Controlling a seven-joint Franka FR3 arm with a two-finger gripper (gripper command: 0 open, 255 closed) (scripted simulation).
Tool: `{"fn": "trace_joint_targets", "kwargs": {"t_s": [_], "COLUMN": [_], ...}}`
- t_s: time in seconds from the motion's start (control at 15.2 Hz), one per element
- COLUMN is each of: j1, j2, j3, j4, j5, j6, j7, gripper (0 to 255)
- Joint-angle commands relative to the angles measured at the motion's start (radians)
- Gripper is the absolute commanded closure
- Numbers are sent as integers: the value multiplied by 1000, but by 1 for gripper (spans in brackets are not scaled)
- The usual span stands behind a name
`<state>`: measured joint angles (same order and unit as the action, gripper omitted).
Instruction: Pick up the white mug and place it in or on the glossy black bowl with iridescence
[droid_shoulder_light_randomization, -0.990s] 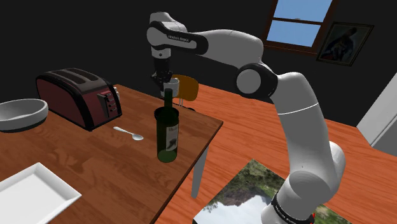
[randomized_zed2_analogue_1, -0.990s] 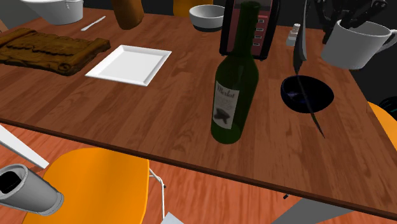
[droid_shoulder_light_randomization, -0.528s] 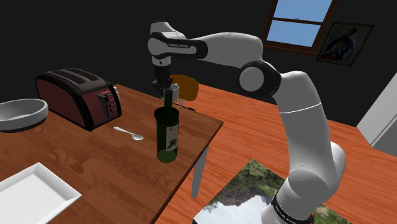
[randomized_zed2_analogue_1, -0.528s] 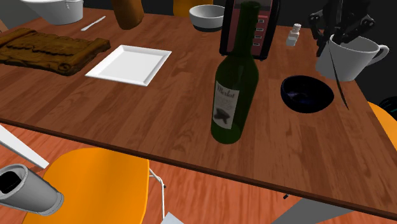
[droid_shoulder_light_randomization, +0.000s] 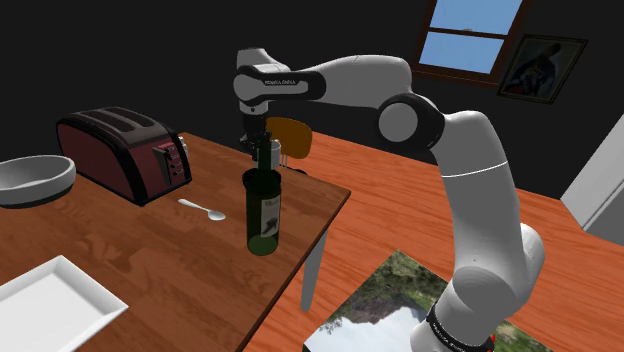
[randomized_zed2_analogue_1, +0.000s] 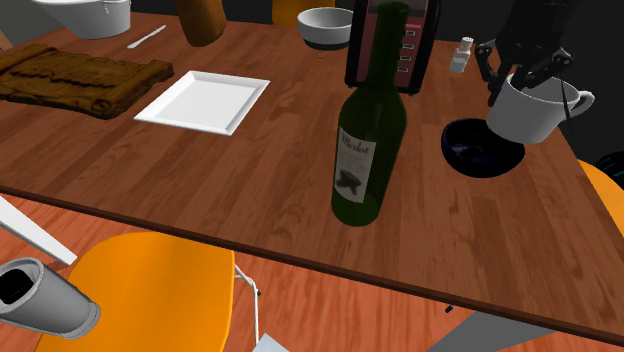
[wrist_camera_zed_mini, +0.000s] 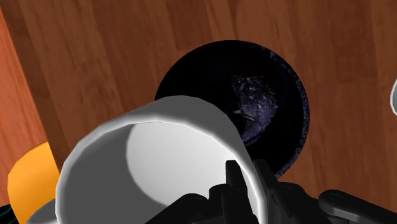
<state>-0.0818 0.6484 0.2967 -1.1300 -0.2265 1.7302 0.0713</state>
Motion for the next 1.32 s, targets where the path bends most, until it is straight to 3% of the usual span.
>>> {"fn": "trace_joint_targets", "kwargs": {"t_s": [0.0,0.26,0.33,0.66,0.92,1.25], "j1": [0,0,0,0,28,28], "j2": [0,0,0,0,29,29], "j3": [0,0,0,0,-1,-1], "j4": [-2,-2,-2,-2,176,176], "j5": [0,0,0,0,-3,-3], "j6": [3,3,3,3,-144,-144], "j7": [1,1,1,1,-11,-11], "gripper": [255,255,0,0,0,0]}}
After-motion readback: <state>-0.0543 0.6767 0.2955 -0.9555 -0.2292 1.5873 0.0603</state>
